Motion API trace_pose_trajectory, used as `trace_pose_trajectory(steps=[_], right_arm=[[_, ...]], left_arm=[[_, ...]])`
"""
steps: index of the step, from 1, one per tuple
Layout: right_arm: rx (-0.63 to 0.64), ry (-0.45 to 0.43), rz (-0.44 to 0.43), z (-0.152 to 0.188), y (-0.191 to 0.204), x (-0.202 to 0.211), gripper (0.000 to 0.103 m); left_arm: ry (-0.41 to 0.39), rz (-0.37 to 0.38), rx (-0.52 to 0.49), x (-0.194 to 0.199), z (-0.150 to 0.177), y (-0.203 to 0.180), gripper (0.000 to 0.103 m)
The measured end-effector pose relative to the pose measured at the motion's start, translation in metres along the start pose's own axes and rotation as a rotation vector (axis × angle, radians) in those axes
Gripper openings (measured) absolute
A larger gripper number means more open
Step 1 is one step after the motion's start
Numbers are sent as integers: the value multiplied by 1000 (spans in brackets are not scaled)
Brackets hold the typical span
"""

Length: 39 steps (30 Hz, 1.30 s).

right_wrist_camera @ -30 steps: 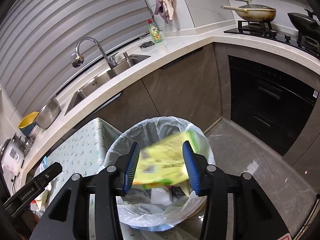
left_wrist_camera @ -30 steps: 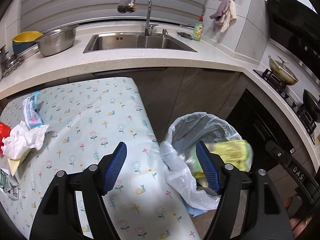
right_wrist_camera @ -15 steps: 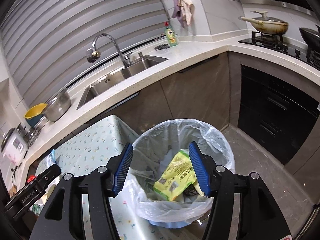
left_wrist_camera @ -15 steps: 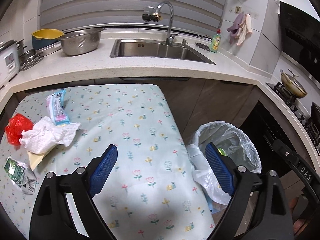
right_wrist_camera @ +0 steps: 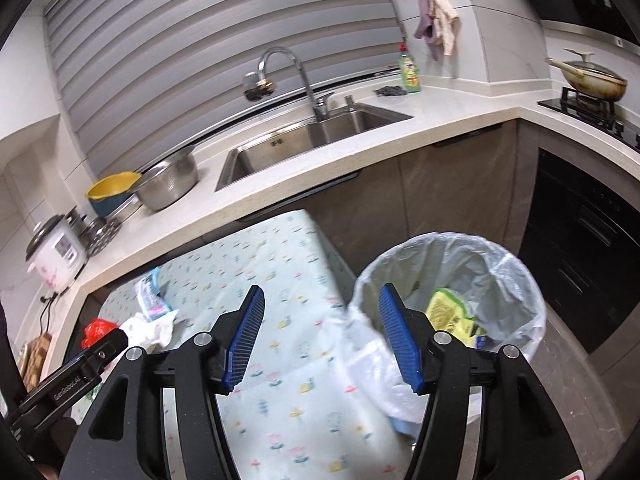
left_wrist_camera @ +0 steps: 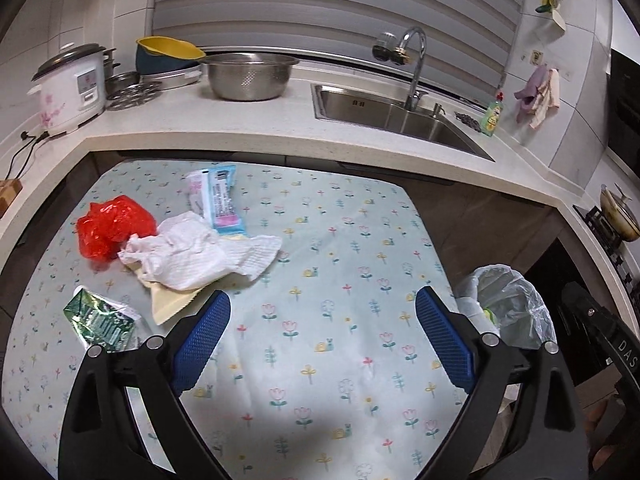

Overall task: Collect trash
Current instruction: 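Move both tools back over the green drink carton and tissues, then grasp the green drink carton with the left tool while the right tool grasps the white tissue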

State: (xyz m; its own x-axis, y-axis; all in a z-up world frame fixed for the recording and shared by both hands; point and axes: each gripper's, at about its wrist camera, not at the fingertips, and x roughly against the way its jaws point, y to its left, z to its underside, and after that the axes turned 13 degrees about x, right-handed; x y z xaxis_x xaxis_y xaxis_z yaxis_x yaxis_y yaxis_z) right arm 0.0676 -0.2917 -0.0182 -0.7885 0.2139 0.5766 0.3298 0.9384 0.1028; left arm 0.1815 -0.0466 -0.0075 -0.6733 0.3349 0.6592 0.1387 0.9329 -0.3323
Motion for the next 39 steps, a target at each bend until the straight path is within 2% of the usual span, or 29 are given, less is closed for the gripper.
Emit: trace_pose_trajectory(steps=[8,21,30,39], right_arm=[[85,37,-83,5,75,-18,58],[215,94,-176,16,191,-44,58],[278,121,-211,21,242,-61,58],[294,156,-228,28,267,-82,58]], left_arm=[[-24,-93,69,12,-7,73,89],[-24,-182,208,20,-22,182,89],[-4,-197,279,16,-24,228,89],[24,-204,341,7,-23,258,89]])
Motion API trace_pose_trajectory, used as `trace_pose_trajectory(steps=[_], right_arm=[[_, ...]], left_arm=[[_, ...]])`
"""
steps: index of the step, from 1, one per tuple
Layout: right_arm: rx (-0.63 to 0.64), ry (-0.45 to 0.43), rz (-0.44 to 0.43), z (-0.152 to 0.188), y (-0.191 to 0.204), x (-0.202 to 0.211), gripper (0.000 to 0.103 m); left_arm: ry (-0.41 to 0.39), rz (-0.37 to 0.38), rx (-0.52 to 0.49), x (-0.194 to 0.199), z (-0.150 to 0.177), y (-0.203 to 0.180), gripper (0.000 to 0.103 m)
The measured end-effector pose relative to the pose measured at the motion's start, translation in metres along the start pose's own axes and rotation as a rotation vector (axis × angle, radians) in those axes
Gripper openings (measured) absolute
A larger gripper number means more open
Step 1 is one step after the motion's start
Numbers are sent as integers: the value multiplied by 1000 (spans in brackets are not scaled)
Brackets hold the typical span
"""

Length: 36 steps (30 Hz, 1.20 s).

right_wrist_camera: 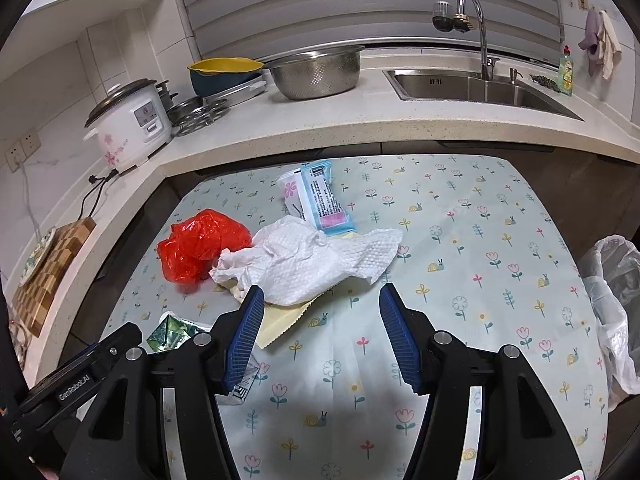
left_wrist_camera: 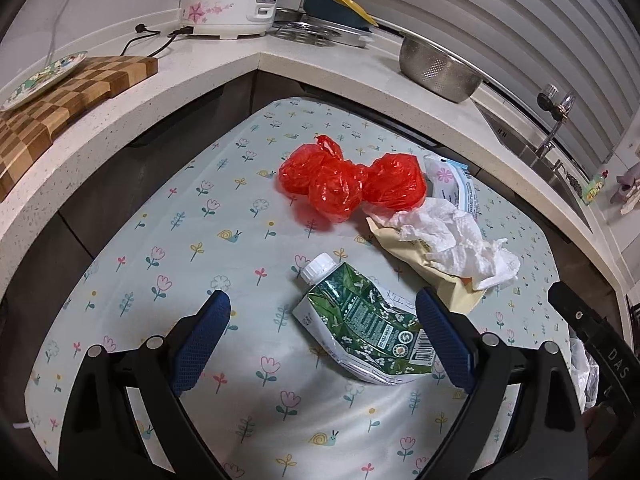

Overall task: Collect trash
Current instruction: 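Grasp the green drink carton with the left tool while the right tool grasps the white tissue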

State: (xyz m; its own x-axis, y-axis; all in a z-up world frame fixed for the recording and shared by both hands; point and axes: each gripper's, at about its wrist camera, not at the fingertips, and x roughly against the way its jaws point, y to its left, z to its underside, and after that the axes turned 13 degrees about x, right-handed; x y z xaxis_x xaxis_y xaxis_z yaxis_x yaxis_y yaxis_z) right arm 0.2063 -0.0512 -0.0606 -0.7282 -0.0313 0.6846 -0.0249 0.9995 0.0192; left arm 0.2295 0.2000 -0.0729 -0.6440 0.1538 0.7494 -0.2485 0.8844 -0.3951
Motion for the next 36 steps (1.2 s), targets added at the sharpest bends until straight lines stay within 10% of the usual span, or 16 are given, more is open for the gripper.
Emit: trace_pose_trajectory(steps=[24,30,36], right_arm=[[41,71,-36,-16,29,-78,63],[21,93,-48,-10,19,-82,14],[-3,43,-45,-7,5,-61,6]], left_arm=[[182,26,115,-76,-1,0,89],[188,16,79,-80,2,-7,72],[187,36,63,-77,3,-12,52]])
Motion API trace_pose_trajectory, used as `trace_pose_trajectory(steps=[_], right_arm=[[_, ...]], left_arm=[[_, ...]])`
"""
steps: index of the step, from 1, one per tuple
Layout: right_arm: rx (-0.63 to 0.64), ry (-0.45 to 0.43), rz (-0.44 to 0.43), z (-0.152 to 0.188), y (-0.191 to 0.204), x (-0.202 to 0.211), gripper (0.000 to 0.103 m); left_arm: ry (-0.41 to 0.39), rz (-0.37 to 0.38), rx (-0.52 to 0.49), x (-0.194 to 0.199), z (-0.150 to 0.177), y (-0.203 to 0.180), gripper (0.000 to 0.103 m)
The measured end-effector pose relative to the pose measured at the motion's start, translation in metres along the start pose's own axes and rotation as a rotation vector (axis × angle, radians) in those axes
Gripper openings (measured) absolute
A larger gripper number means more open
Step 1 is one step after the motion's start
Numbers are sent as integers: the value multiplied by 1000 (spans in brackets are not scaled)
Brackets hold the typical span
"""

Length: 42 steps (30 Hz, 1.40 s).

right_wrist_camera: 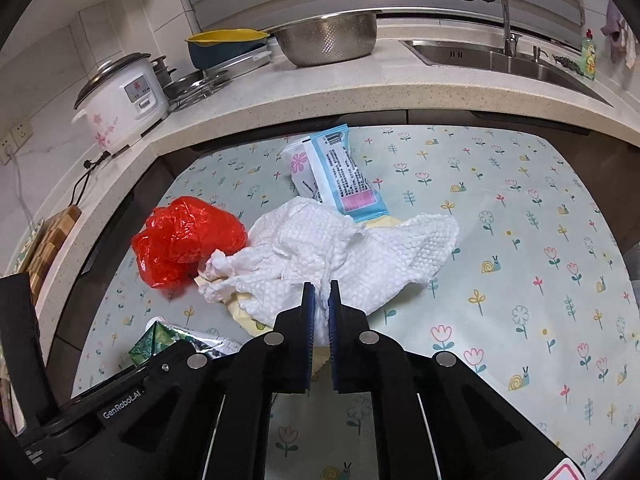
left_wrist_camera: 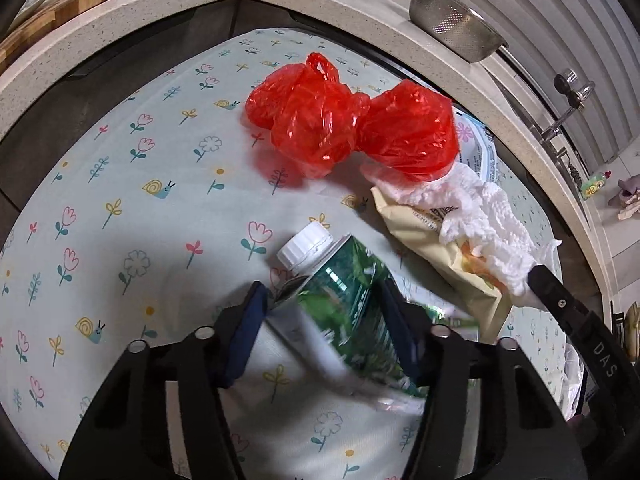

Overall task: Collect trash
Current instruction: 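Grasp the green drink carton with the left tool while the right tool grasps the white tissue, then carry the green carton and white tissue in both tools over the trash bin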

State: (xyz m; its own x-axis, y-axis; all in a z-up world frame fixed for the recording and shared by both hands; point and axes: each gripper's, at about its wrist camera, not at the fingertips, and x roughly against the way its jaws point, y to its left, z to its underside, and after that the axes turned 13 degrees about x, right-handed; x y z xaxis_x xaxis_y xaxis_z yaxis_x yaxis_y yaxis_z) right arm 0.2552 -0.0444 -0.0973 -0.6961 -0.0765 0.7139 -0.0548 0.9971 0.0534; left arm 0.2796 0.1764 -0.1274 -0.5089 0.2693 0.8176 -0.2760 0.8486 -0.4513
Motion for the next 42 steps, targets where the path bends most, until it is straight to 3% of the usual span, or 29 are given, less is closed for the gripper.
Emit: trace_pose_trajectory(steps=[7,20,42], right_arm=[[-45,-59,19,-3,-21,33,5],[-131,-144,71,7,-68,97,5],[-241,-247,183,49,-166,193,5]], left_arm=[[-9,19,-26,14,8,-7,45],[-57,86,-107,62,32,-41,42],[-62,173,-320,95,112,-151,42]])
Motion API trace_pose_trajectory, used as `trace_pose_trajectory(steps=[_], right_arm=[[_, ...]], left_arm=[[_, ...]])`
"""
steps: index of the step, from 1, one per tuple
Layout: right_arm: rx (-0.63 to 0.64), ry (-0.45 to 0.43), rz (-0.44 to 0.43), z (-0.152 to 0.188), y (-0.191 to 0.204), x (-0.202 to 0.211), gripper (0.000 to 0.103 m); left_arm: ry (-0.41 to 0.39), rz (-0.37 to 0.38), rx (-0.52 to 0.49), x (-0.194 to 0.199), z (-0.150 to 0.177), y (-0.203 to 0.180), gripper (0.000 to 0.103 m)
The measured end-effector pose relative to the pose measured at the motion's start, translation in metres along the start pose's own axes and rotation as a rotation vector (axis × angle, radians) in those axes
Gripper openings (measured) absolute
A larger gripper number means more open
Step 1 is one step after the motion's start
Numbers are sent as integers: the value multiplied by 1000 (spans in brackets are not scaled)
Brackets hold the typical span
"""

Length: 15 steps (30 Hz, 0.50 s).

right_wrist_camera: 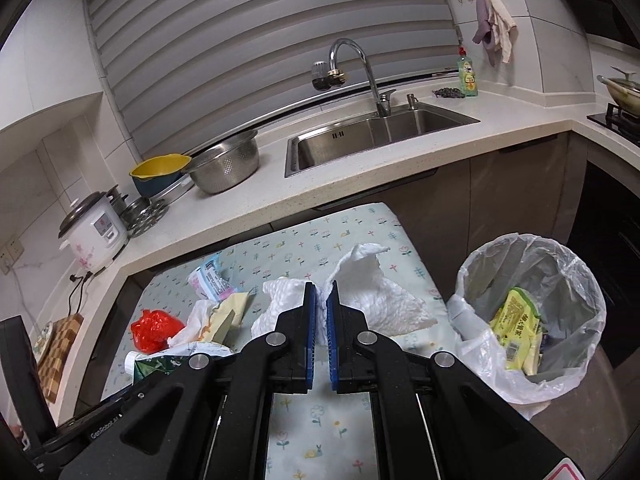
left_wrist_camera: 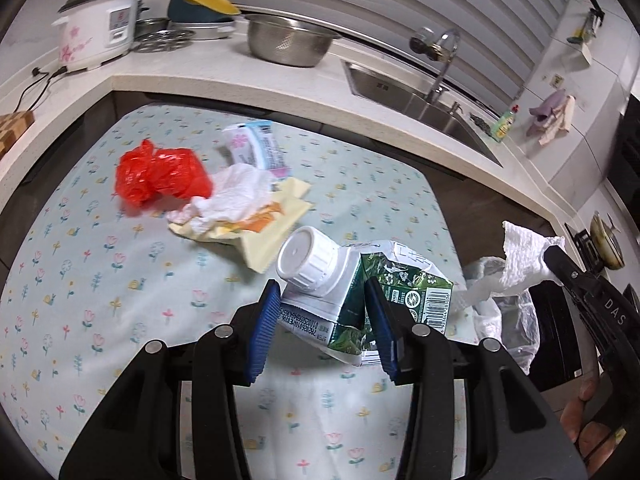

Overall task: Collect trash
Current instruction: 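Carry the green carton and white tissue in both tools over the trash bin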

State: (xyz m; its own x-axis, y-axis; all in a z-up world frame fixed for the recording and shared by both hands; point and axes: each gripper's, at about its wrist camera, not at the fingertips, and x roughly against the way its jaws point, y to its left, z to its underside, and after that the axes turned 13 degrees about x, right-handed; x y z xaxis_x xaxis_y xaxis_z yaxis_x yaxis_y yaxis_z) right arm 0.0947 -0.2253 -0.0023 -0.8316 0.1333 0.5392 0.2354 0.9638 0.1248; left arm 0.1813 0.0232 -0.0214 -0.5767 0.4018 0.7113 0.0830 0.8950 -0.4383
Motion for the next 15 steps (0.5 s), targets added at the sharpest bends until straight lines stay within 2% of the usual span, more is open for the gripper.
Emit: trace_pose_trajectory(steps=[15], right_arm=[[-69,-22,97,4,-88,27,5]], left_arm=[[50,48,-125,-20,35,-93,42]])
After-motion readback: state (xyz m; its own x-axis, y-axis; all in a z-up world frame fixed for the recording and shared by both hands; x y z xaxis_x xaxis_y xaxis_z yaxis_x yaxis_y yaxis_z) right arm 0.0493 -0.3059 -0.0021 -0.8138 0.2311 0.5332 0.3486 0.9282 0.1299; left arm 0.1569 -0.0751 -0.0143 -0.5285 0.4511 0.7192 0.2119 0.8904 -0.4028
